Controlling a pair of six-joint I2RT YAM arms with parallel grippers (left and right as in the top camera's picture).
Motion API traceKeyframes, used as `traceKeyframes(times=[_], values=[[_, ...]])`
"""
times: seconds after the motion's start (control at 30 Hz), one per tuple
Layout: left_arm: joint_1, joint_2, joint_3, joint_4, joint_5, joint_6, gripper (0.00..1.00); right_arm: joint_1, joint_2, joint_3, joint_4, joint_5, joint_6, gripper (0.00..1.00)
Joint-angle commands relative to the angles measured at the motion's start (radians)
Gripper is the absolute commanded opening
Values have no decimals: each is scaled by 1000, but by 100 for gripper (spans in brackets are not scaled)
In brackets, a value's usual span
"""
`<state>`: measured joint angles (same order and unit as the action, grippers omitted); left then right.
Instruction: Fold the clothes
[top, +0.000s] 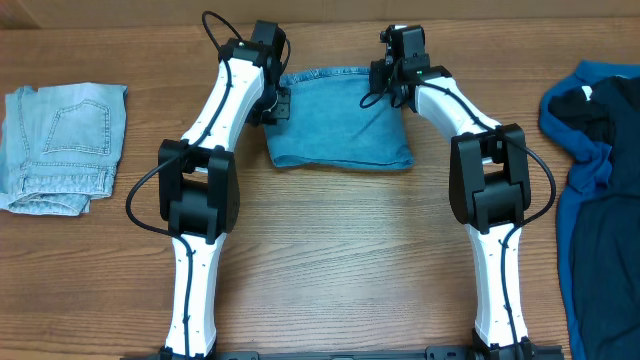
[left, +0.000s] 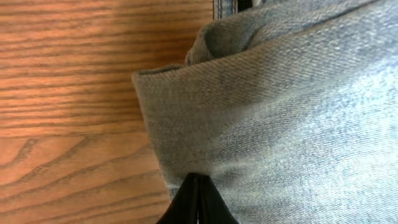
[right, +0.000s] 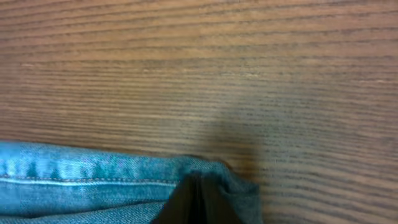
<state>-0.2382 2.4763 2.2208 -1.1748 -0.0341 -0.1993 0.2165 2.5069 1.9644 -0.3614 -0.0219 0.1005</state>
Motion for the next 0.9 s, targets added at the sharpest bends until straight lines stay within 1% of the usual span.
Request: traceKeyframes(times=[0.0,0.07,0.1,0.13,0.2,0.23,0.27,0.33,0.43,0.6,0.73,0.77,0.83,0.87], values=[[-5,-18,188,-60,2,19,4,-4,-121,42,-15,21,-4,15],[-5,-27,306,-144,3,-2,6,-4,-226,42,-93,21,-3,15],[-5,-27,360,-207,15,-31,9,-4,-286,42,-192,21,-3,15],[-5,-27,388,-279,77,-53,13,-4,-341,42,-333,20,-3,15],[-6,-24,372,-368,251,-51,14,-2,-372,42,-532,20,-3,15],[-11,-24,354,-399,283,-48,14,-2,-370,39,-620,20,-3,15],[-16,-24,338,-412,283,-47,15,-2,-366,25,-687,20,-3,14],[-27,-24,280,-413,266,-41,16,-2,-364,-26,-735,20,-3,14],[-41,-23,154,-365,261,-41,18,-2,-364,-118,-743,20,-2,14],[-42,-23,-41,-293,260,-41,18,-3,-362,-301,-680,19,5,14],[-42,-23,-167,-207,222,-48,20,-3,-362,-467,-514,-37,5,17],[-42,-23,-185,-183,222,-48,19,-3,-362,-508,-462,-37,5,18],[-42,-24,-181,-158,218,-48,15,-3,-362,-539,-425,-30,4,17],[-42,-24,-165,-155,219,-48,13,-3,-362,-538,-425,-20,4,13]])
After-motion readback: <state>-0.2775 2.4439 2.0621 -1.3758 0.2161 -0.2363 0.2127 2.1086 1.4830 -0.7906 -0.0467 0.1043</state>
